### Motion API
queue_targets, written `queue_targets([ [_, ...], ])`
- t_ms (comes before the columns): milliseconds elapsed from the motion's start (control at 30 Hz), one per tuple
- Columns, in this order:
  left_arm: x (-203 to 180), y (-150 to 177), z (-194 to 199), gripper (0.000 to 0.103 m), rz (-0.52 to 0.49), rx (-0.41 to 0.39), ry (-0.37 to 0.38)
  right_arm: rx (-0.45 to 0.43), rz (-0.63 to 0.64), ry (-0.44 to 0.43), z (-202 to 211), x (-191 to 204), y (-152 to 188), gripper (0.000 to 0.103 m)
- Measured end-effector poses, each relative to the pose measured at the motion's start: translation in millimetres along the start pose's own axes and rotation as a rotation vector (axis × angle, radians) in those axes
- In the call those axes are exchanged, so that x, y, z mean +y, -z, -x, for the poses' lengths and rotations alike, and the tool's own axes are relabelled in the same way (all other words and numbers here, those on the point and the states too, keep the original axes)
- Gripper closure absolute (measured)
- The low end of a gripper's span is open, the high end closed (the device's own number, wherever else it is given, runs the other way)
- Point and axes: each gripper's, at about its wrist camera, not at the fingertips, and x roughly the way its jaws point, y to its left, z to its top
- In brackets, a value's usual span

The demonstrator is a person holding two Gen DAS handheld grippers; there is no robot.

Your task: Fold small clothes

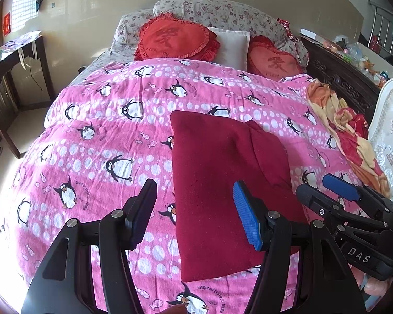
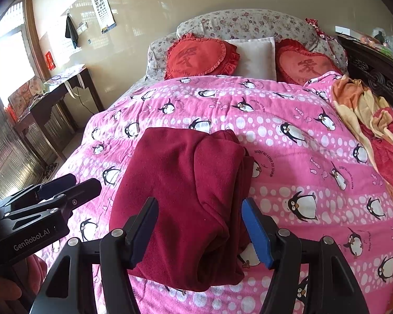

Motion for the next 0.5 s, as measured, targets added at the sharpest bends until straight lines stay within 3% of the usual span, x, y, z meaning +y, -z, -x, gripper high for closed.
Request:
queue_targets([
  [500, 0.5, 1.3, -6.8, 0.042, 0.003, 0.013, -0.001, 0.028, -0.013, -0.006, -7.9, -1.6, -0.4, 0.039],
])
